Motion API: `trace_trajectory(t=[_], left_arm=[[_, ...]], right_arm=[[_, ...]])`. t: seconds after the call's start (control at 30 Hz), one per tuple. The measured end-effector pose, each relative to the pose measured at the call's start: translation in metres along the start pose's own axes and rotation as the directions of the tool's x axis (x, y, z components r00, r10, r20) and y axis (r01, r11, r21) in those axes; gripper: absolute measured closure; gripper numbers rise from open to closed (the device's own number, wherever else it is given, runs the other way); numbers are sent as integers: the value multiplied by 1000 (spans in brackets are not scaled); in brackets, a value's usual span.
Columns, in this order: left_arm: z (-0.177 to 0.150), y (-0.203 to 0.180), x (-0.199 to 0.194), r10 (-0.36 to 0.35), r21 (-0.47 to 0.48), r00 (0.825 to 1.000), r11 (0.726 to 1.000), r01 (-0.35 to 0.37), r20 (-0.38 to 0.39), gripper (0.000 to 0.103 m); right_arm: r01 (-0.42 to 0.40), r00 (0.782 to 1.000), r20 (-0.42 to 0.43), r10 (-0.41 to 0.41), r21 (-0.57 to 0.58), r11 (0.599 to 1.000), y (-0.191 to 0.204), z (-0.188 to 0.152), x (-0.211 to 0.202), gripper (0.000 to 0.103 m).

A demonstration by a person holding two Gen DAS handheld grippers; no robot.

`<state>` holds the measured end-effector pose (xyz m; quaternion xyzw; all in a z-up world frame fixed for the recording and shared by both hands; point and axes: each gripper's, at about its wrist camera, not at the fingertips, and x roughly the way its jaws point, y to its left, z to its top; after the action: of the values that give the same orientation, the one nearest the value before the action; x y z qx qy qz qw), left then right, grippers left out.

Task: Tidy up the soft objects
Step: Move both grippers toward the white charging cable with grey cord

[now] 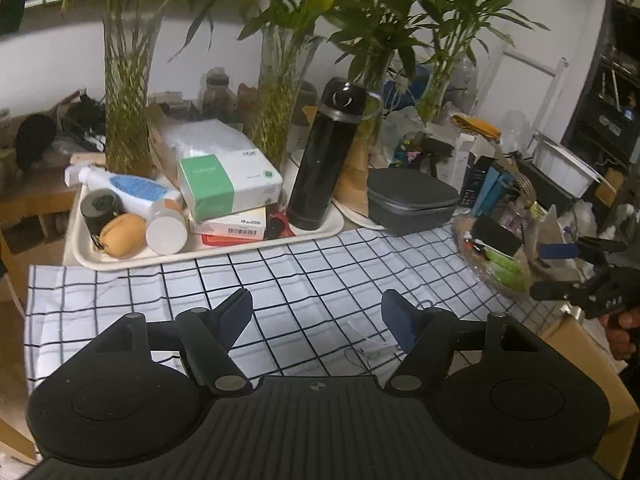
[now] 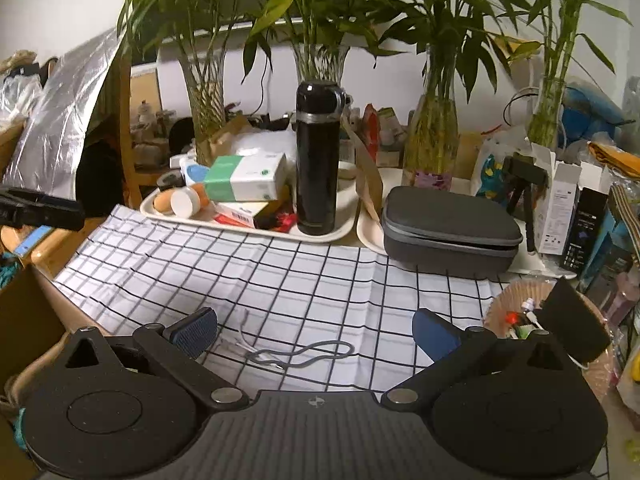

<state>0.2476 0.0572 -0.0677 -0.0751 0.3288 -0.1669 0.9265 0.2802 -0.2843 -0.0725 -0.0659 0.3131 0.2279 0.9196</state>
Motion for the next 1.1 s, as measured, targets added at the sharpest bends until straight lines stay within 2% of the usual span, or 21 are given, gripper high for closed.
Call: trace_trajectory(t=[0.33, 0.53, 0.77, 0.83, 0.9, 1.1], left_arm=[[-1, 12, 37, -5, 24, 998, 1000, 7, -55, 32], [-1, 8, 55, -22, 94, 997, 995, 29, -72, 32], [-6, 12, 80, -85, 83, 987, 992, 97, -135, 32], [-6, 13, 86, -100, 72, 984, 991, 111, -147, 32], [-6, 15, 91, -102, 67, 982, 991, 114, -156, 32], [-8, 18, 100, -78, 68, 979, 993, 92, -186, 32]], right_arm=[[-4, 999, -45, 1, -52, 999, -15, 5, 31, 0], [-44, 996, -77, 37, -95, 994, -23, 7, 54, 0], [-142, 985, -118, 125, -148, 979, -26, 7, 81, 1], [-175, 980, -128, 154, -175, 969, -28, 6, 88, 4], [-211, 971, -152, 184, -184, 960, -31, 4, 97, 12], [-309, 941, -212, 264, -221, 925, -32, -2, 121, 18]])
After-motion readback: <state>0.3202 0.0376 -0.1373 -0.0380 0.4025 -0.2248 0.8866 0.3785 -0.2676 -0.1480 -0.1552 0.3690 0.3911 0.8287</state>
